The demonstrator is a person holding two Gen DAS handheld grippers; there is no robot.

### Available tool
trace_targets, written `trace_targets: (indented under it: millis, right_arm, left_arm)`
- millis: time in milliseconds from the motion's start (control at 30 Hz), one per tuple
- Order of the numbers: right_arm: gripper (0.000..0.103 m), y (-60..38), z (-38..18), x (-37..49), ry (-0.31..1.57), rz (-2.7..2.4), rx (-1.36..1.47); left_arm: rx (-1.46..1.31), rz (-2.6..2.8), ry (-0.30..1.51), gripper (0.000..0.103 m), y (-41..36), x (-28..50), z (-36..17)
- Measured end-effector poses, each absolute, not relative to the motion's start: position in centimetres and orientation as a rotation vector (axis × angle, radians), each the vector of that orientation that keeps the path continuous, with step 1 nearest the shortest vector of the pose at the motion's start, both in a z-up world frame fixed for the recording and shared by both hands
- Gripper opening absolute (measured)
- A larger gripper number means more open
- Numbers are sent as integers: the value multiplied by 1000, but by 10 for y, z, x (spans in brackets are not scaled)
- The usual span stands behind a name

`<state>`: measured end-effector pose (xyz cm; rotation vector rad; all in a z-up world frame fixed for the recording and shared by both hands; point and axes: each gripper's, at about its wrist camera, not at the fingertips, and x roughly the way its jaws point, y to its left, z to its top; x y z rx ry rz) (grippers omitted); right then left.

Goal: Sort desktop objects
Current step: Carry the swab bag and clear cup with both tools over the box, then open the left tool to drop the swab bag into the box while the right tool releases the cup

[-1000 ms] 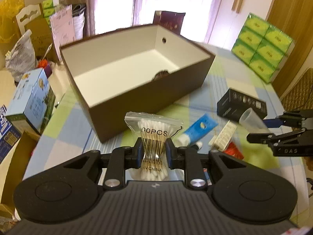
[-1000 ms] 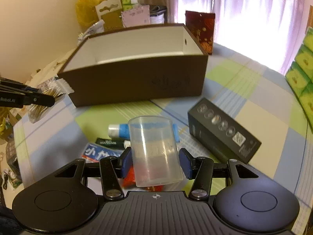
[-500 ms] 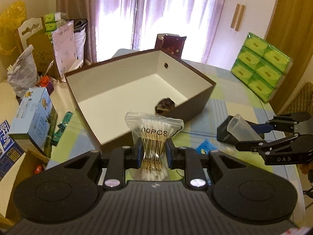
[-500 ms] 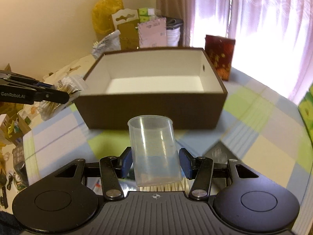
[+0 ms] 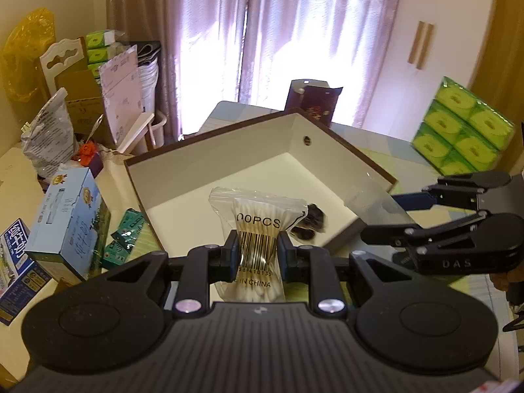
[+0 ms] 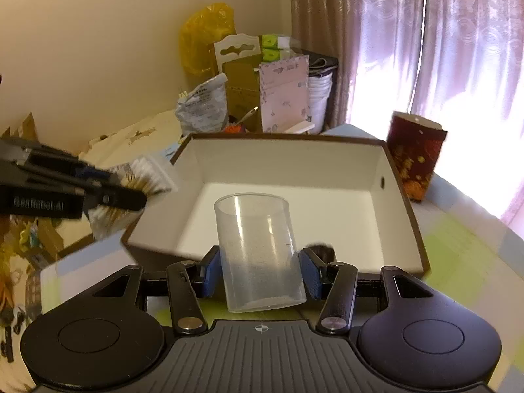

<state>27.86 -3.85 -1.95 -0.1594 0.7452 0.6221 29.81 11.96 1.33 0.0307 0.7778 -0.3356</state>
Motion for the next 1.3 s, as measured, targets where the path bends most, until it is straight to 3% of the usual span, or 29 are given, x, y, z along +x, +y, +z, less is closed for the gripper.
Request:
trace_targets:
  millis: [700,1300]
  right_arm:
    - [49,5,-85,381,949,603,-196]
    - [49,0,-104,391,1015,605,-191]
  left_arm:
    - [29,-267,1024,19,115,398,-60]
    - [100,-267,1046,19,110,417,-81]
